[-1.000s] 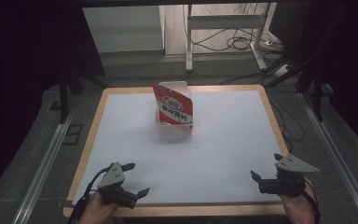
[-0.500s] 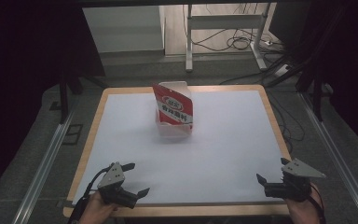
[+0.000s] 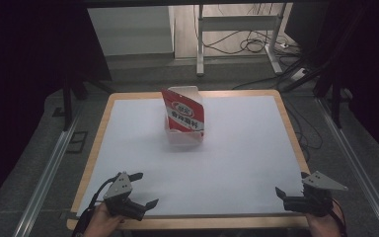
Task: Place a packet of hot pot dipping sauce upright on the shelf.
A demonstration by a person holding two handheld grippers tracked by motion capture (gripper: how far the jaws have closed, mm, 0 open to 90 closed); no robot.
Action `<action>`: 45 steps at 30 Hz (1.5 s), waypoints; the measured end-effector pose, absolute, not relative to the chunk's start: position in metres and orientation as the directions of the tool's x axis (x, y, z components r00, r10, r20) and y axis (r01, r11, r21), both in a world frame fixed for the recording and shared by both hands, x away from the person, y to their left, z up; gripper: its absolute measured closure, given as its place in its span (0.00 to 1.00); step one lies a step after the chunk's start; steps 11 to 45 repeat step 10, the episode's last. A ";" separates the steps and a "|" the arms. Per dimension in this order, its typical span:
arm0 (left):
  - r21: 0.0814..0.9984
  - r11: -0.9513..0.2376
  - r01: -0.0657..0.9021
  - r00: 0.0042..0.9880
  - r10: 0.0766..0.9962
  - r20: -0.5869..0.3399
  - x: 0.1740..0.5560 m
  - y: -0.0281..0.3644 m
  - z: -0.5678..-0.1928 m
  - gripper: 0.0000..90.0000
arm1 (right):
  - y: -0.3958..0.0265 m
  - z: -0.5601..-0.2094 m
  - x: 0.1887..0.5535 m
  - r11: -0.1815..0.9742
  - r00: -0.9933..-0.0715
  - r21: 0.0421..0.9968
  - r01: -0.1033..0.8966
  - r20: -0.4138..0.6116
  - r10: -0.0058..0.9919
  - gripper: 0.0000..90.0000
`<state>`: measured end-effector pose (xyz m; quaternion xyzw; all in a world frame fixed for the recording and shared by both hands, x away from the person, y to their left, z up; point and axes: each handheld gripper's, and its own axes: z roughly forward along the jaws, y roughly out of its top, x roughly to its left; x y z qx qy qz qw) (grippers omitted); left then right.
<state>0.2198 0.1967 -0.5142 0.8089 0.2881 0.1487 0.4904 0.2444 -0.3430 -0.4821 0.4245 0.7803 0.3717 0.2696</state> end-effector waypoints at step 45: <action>0.878 -0.355 0.322 0.790 0.611 -0.043 0.220 0.196 -0.514 0.00 | -0.343 -0.486 0.247 0.379 -0.492 0.788 0.485 -0.112 0.863 0.00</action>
